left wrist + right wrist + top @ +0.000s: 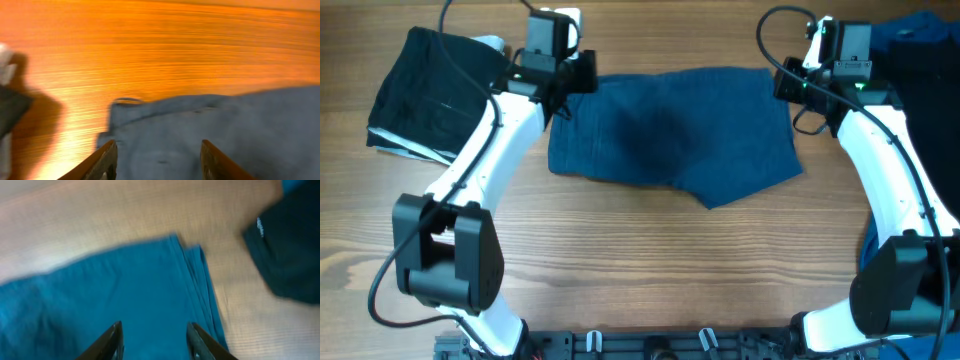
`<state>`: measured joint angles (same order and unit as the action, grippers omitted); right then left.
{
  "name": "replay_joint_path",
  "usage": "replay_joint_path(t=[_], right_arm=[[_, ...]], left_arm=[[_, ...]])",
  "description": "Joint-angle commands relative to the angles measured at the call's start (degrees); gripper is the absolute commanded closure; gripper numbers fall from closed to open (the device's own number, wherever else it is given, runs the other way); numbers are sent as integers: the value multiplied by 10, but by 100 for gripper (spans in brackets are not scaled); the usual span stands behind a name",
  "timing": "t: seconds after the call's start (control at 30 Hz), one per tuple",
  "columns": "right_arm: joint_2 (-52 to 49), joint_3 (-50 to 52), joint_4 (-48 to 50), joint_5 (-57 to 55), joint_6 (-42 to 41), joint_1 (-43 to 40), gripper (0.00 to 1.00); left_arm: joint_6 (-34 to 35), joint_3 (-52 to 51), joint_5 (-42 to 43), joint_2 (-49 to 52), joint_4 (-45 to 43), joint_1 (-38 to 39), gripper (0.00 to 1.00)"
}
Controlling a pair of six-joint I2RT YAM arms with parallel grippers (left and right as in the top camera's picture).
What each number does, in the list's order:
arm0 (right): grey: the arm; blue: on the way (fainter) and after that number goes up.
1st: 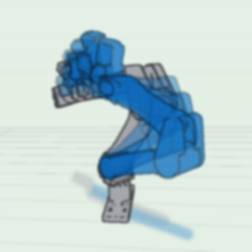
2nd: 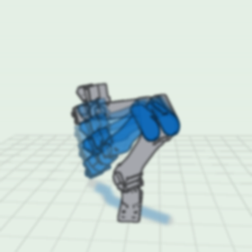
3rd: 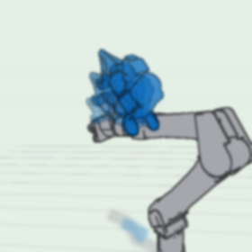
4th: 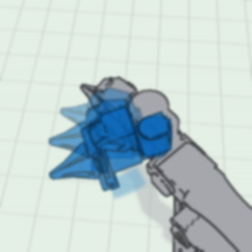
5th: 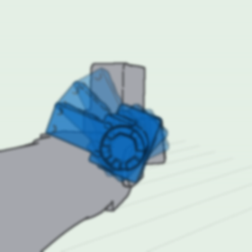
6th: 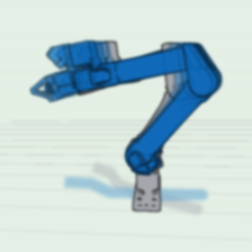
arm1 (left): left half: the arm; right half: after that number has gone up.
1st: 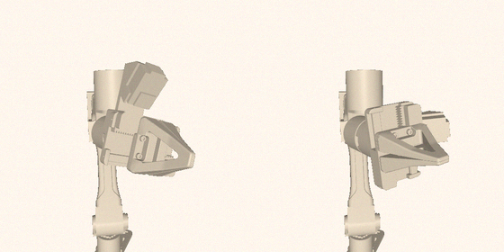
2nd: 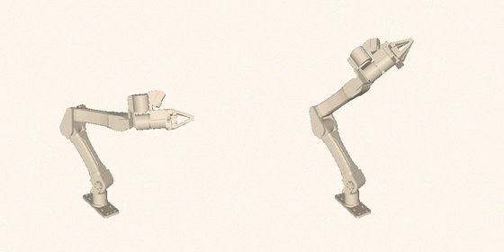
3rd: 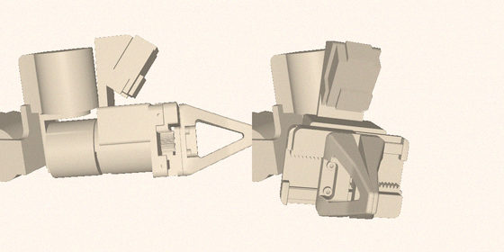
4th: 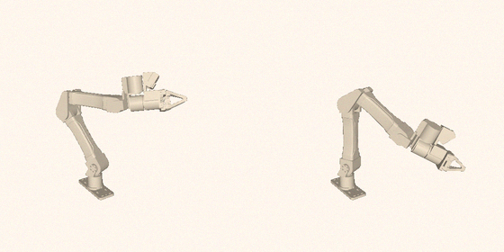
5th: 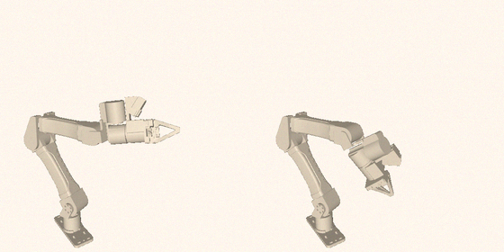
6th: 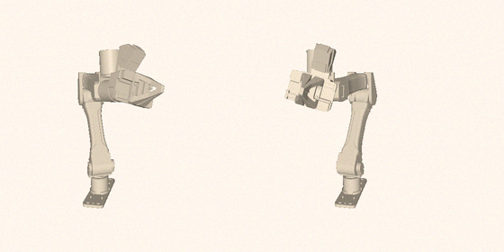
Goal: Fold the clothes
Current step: 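Lift the shorts' waistband with both grippers and pull it taut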
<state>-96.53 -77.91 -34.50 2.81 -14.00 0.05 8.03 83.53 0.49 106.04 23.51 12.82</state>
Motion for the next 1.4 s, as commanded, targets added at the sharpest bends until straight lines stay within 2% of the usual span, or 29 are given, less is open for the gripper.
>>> replay_joint_path(t=[0.0,0.17,0.2,0.33,0.4,0.53,0.6,0.67,0.7,0.8,0.87,1.03,1.1,1.2,1.27,1.37], right_arm=[[-7,9,-28,7,3,1,58],[-7,15,-31,6,4,1,57],[-7,15,-32,7,5,1,56],[-7,15,-43,6,5,1,53],[-8,15,-46,6,5,1,53],[-8,15,-53,6,5,1,52],[-8,15,-54,6,5,1,52],[-8,15,-54,6,5,1,51],[-8,15,-54,6,5,1,51],[-8,15,-54,6,5,1,51],[-8,15,-54,6,5,1,51],[-8,15,-54,6,5,1,50],[-8,15,-54,6,5,1,50],[-8,15,-50,-11,6,1,51],[-8,15,-24,-21,39,1,49],[-12,15,23,-13,107,1,43]], left_arm=[[2,0,-4,40,1,-41,55],[2,0,103,100,3,-76,50],[3,0,114,108,6,-76,45],[4,0,115,122,0,-76,40],[2,0,115,123,-7,-76,30],[-1,0,101,141,-21,-76,28],[-1,0,101,161,-24,-76,18],[-1,0,99,184,-35,-78,17],[-1,0,99,185,-36,-80,19],[-1,0,100,183,-33,-86,62],[-1,0,100,174,-25,-86,77],[-1,1,100,121,-15,-86,85],[-1,1,100,109,-1,-85,85],[-1,1,100,105,45,-85,91],[-1,1,100,105,75,-80,96],[-1,1,100,86,109,-60,96]])
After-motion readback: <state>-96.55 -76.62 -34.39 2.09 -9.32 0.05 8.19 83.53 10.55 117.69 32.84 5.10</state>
